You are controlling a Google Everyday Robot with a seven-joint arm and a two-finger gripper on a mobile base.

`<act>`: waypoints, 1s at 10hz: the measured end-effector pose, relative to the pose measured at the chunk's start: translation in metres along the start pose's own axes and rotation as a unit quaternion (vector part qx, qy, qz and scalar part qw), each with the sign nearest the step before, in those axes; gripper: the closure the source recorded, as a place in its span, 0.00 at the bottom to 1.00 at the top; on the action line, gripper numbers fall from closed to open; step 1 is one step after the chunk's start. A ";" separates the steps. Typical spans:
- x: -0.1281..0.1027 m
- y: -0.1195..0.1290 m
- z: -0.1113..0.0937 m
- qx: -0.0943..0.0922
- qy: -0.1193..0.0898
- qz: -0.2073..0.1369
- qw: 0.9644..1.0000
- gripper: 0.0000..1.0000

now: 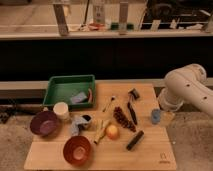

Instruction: Place eraser in red bowl

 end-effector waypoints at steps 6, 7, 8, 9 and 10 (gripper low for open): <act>-0.020 -0.007 0.019 -0.003 -0.007 -0.034 0.999 0.20; -0.026 -0.010 0.025 -0.004 -0.011 -0.039 0.999 0.20; -0.032 -0.014 0.027 -0.004 -0.013 -0.043 0.999 0.20; -0.035 -0.016 0.029 -0.003 -0.014 -0.046 0.999 0.20; -0.036 -0.017 0.030 -0.003 -0.013 -0.048 0.999 0.20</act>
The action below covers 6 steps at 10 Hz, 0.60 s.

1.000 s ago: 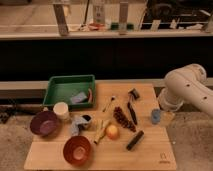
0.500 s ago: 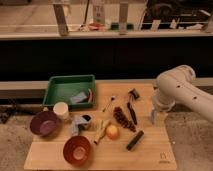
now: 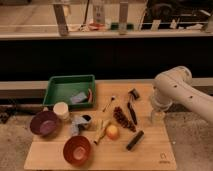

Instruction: Place eraser in red bowl

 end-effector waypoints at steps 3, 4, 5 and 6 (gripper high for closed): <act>-0.002 0.000 0.009 -0.002 -0.005 -0.009 1.000 0.20; 0.001 -0.003 0.011 -0.001 -0.007 -0.007 1.000 0.20; 0.002 -0.010 0.013 0.000 -0.008 -0.008 1.000 0.20; 0.000 -0.018 0.016 0.000 -0.010 -0.010 1.000 0.20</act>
